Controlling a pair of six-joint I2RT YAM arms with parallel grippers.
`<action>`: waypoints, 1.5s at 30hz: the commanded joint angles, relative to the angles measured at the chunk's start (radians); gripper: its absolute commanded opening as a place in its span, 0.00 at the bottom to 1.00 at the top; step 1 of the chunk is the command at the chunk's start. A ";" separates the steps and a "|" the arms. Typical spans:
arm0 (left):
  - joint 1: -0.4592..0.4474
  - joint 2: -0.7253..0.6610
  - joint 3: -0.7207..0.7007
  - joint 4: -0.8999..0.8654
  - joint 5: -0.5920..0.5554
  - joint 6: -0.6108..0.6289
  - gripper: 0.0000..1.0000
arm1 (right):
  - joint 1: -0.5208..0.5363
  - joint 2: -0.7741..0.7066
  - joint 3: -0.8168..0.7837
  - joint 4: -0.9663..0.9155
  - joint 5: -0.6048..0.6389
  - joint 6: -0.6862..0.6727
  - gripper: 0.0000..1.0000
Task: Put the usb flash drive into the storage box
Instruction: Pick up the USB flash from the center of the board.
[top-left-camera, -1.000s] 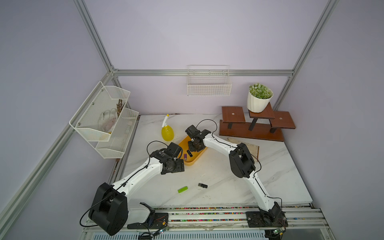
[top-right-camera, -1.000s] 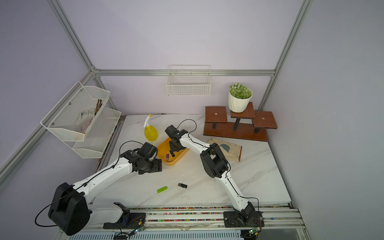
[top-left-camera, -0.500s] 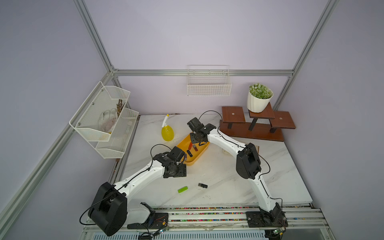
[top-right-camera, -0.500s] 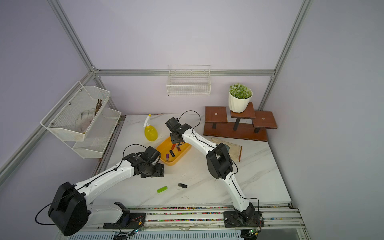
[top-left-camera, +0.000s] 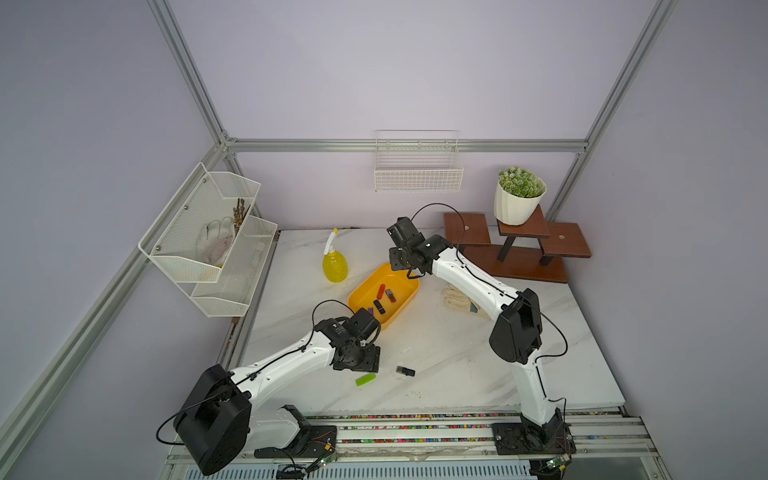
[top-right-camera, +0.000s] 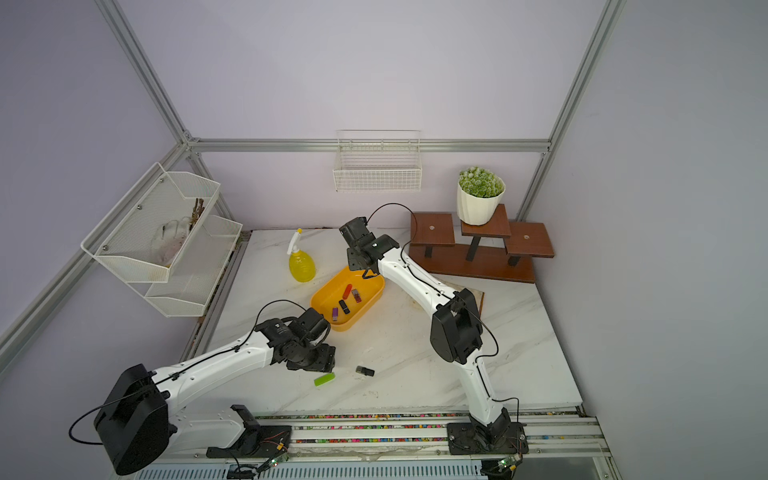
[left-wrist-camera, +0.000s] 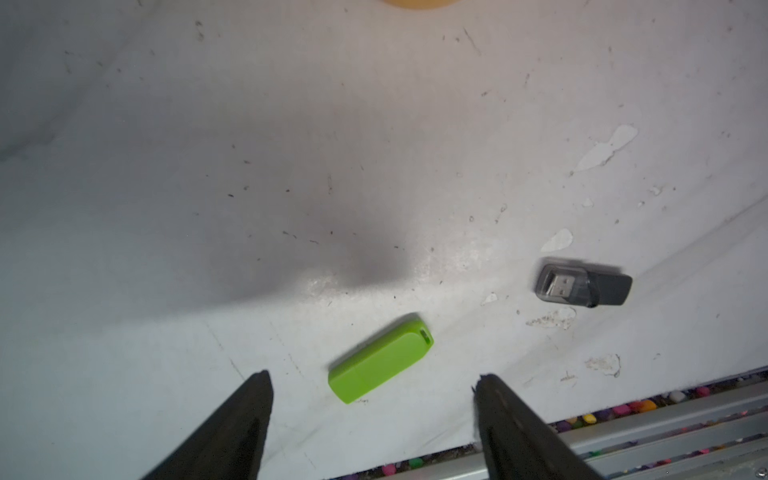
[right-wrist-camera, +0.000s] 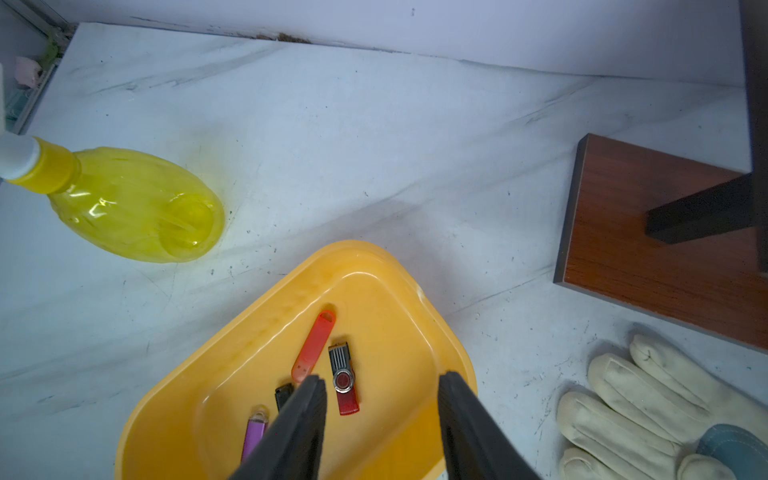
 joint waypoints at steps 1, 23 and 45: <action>-0.025 -0.007 -0.003 -0.009 0.017 0.001 0.80 | -0.007 -0.046 -0.019 -0.016 0.020 0.004 0.50; -0.092 0.119 -0.025 0.018 -0.033 -0.044 0.77 | -0.038 -0.190 -0.213 0.007 0.022 0.020 0.50; -0.118 0.203 -0.034 0.051 -0.035 -0.066 0.47 | -0.032 -0.498 -0.773 0.138 -0.124 0.032 0.50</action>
